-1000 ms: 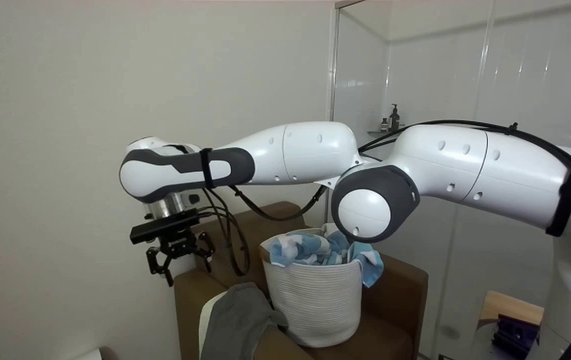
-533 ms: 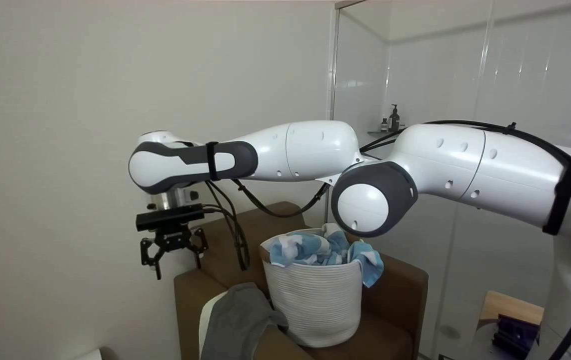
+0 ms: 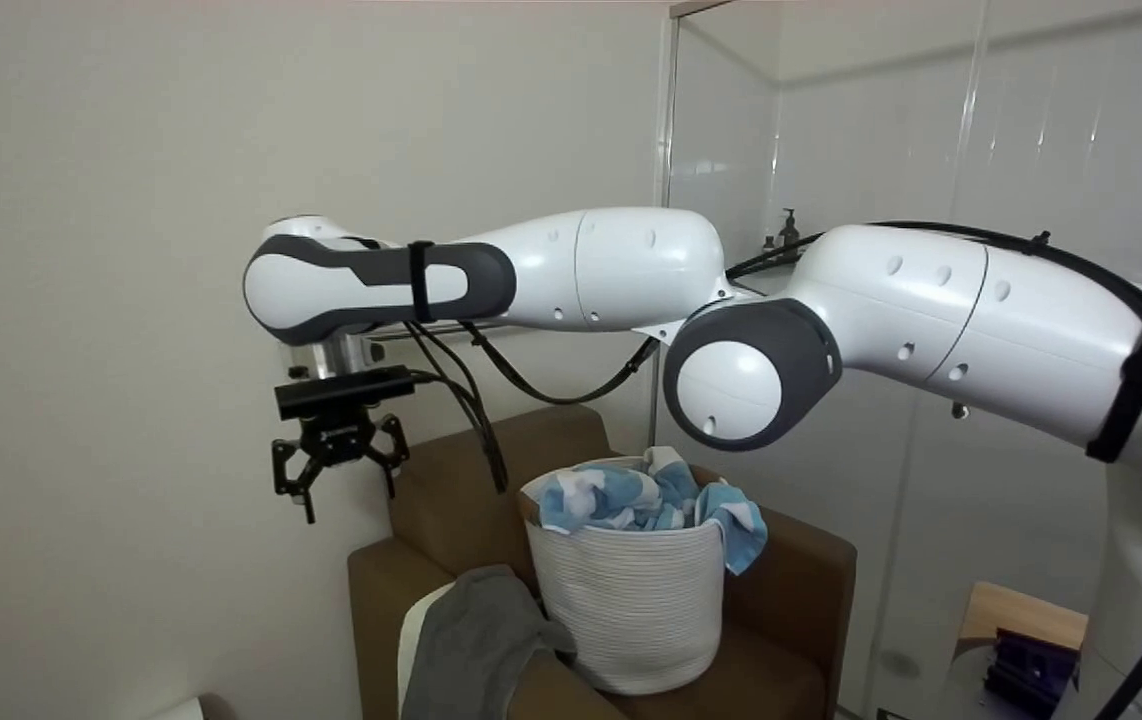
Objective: Remove the gray towel from the carrier bag and put it on the handle of the couch
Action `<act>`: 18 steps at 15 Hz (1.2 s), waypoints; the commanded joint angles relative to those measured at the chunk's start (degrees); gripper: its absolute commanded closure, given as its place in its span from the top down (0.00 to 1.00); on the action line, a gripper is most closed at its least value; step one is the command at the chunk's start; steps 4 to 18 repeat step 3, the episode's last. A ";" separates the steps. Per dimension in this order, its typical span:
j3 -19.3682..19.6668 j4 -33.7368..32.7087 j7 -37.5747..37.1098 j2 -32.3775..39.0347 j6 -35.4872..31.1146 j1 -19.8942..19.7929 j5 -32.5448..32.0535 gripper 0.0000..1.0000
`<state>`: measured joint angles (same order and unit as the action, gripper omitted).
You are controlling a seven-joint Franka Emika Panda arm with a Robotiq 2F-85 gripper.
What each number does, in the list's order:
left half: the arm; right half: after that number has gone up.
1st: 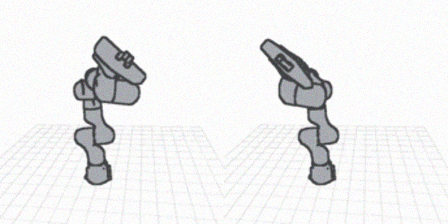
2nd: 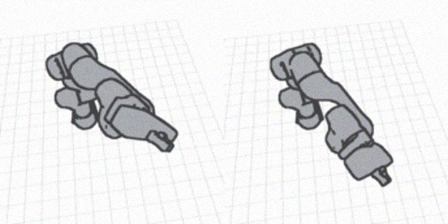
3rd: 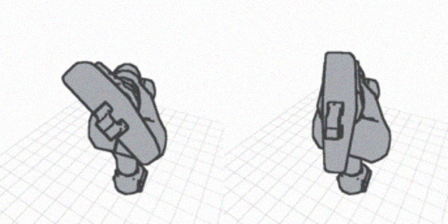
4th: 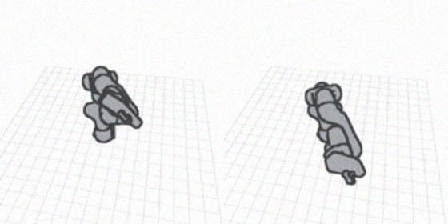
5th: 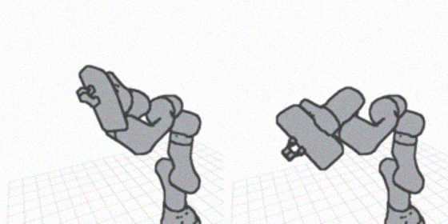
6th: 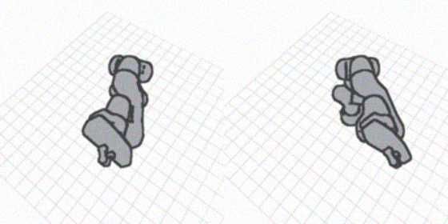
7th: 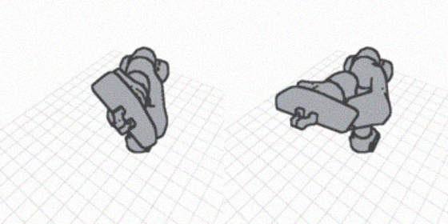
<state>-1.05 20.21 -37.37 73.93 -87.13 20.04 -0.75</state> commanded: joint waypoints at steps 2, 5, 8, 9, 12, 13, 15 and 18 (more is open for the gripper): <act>0.35 0.73 0.07 -0.29 -0.24 0.05 0.32 1.00; 0.35 0.76 0.07 -0.03 -0.30 0.07 0.33 1.00; 0.35 0.76 0.07 -0.03 -0.30 0.07 0.33 1.00; 0.35 0.76 0.07 -0.03 -0.30 0.07 0.33 1.00; 0.35 0.76 0.07 -0.03 -0.30 0.07 0.33 1.00; 0.35 0.76 0.07 -0.03 -0.30 0.07 0.33 1.00; 0.35 0.76 0.07 -0.03 -0.30 0.07 0.33 1.00; 0.35 0.76 0.07 -0.03 -0.30 0.07 0.33 1.00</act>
